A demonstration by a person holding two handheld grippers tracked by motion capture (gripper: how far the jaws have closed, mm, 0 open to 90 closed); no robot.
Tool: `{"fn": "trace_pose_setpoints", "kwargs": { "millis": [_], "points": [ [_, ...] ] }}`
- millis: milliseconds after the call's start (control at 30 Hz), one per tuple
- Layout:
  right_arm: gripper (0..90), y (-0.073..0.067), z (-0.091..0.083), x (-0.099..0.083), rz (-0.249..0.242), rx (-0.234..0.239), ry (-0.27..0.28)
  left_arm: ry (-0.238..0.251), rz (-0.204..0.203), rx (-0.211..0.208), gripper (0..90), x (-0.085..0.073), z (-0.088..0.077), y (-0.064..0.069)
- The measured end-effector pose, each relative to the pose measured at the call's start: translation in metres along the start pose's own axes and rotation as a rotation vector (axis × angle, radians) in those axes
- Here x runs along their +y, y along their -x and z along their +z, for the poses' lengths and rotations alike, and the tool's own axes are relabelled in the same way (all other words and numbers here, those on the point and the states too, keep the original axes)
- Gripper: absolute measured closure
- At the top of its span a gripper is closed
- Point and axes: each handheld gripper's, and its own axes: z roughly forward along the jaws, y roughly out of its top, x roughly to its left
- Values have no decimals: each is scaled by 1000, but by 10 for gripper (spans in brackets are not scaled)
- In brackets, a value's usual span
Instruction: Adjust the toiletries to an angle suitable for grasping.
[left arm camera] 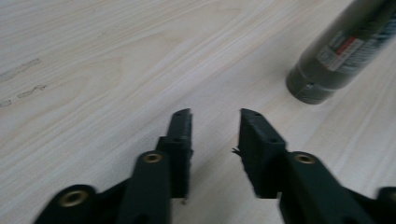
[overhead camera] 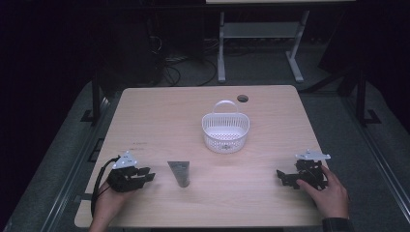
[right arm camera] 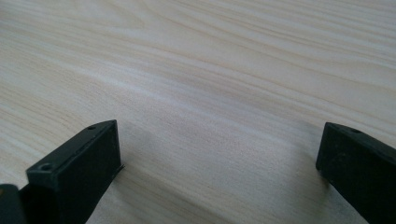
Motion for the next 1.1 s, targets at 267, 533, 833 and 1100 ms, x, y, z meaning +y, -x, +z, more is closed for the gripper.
{"fn": "trace_pose_setpoints", "kwargs": {
  "millis": [267, 533, 833, 1100],
  "points": [
    [0, 0, 0, 0, 0, 0, 0, -29, 11, -52, 895, 11, -11, 9],
    [0, 0, 0, 0, 0, 0, 0, -30, 24, -82, 896, 19, -21, 14],
    [0, 0, 0, 0, 0, 0, 0, 12, 34, -130, 896, 32, -36, 20],
    [0, 0, 0, 0, 0, 0, 0, 42, 55, -148, 896, 43, -46, 27]
  ]
}}
